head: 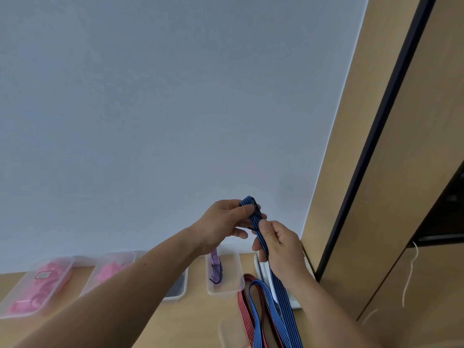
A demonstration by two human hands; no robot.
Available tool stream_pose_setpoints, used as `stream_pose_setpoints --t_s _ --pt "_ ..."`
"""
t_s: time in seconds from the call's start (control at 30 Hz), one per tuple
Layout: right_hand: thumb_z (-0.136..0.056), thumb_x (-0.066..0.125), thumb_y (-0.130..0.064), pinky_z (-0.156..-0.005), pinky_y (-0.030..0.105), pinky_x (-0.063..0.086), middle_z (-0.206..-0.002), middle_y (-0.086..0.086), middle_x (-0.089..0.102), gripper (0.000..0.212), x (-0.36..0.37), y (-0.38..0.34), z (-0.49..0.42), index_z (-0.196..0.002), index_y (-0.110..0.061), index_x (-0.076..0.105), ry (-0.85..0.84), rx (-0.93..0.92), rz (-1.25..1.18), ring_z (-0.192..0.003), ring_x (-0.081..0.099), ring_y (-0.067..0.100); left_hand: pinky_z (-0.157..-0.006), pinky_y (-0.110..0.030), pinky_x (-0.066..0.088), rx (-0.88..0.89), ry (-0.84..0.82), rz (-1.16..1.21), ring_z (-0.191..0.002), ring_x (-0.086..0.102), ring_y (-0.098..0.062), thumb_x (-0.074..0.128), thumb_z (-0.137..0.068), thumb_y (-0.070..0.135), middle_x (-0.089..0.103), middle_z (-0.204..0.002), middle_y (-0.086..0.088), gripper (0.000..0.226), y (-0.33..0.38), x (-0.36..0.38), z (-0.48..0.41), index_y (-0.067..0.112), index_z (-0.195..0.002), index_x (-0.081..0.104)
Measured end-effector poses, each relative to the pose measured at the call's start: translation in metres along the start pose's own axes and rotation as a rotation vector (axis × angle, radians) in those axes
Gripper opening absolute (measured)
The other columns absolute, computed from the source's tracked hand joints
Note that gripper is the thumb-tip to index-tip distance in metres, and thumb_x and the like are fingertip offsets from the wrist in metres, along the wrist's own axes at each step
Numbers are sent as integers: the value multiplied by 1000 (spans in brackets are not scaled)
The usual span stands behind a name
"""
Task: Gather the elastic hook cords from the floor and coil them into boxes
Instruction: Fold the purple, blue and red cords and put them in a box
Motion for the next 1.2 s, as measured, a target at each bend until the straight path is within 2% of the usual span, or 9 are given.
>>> stream_pose_setpoints --t_s 0.3,0.43,0.57,0.73,0.83,0.93,1.07,1.13,1.2 --pt "-99 51 -38 -47 31 47 -60 7 69 39 -1 2 -11 -82 -7 66 6 128 -4 -45 56 18 -75 -27 52 161 155 -266 -95 70 -14 49 -102 12 75 -108 7 16 1 -5 -8 18 -109 63" --pt "-99 51 -41 -45 27 42 -55 4 64 44 -1 3 -11 -80 -5 67 -36 165 -4 -42 50 15 -70 -33 52 298 210 -694 -78 64 -19 48 -102 15 73 -95 1 17 8 -13 -6 15 -110 63" --pt "-101 39 -48 -48 25 42 -59 6 63 56 5 -4 -11 -85 -3 67 -75 171 -111 -45 48 16 -57 -15 36 547 141 -1073 -57 48 -8 45 -104 18 50 -65 14 19 3 0 0 15 -114 61" --pt "-97 44 -51 -48 26 40 -60 7 61 57 3 -5 -8 -86 0 67 -77 166 -140 -45 46 16 -53 -22 40 762 78 -1270 -63 40 -5 46 -91 6 55 -77 9 28 1 11 9 8 -110 66" --pt "-99 49 -40 -48 25 39 -59 3 61 46 1 -2 -9 -86 0 67 -50 146 -131 -45 44 16 -77 -29 52 762 42 -1351 -93 66 -24 46 -91 0 67 -126 -9 46 -4 10 3 2 -137 55" --pt "-100 52 -33 -48 23 39 -58 0 61 38 -2 -1 -10 -85 -2 67 4 112 -139 -45 44 13 -107 -24 39 539 -10 -1184 -132 50 -21 41 -94 -9 46 -151 -7 61 -14 4 -5 9 -151 34" --pt "-99 54 -28 -50 27 39 -62 0 64 28 -4 -1 -11 -88 -6 68 38 75 -162 -47 46 12 -113 -28 38 187 155 -479 -132 47 -5 44 -99 9 47 -149 7 55 -15 -4 -11 25 -152 36" --pt "-99 54 -28 -50 26 40 -62 0 64 27 -4 -1 -11 -87 -8 68 47 51 -169 -47 46 12 -104 -41 49 71 98 -168 -117 61 -16 48 -100 18 66 -128 0 34 -12 0 -13 32 -126 65" --pt "-99 55 -27 -50 27 41 -62 0 64 27 -2 -1 -10 -85 -9 68 40 37 -171 -48 46 12 -98 -52 52 33 29 -39 -90 70 -23 50 -100 26 73 -105 -12 27 -6 4 -12 12 -111 70"
Point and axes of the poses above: each hand's wrist, its own z-axis away from the middle knuckle, its own x-axis out of the palm, y = z × x, the point moved 4 cm from there along -z, towards the middle knuckle
